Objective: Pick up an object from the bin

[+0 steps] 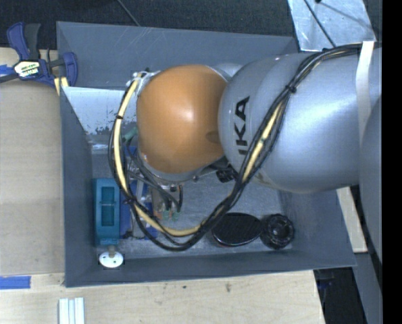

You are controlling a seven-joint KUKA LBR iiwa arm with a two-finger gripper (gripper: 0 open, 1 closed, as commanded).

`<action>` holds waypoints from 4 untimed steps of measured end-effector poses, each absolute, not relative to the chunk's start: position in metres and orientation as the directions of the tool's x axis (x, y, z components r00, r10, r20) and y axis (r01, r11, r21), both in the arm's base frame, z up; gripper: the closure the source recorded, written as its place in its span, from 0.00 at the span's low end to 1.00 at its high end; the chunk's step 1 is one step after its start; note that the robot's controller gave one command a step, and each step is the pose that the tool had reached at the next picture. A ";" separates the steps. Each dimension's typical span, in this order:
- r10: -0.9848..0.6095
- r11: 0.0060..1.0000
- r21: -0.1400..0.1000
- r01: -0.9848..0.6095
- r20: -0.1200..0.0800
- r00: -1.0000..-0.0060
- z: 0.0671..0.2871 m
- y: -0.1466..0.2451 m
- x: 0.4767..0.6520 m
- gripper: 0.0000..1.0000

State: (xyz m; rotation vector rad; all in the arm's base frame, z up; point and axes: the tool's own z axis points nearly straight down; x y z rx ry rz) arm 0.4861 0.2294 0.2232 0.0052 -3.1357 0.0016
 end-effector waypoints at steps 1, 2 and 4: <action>0.000 1.000 0.001 0.000 -0.002 -1.000 0.228 0.228 0.488 0.00; -0.084 0.996 0.002 -0.084 -0.007 -0.996 0.184 0.218 0.526 0.00; -0.304 0.953 0.000 -0.304 0.000 -0.953 0.107 0.177 0.535 0.00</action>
Offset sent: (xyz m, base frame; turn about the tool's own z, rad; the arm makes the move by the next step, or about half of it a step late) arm 0.0823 -0.0253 -0.0981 -0.1752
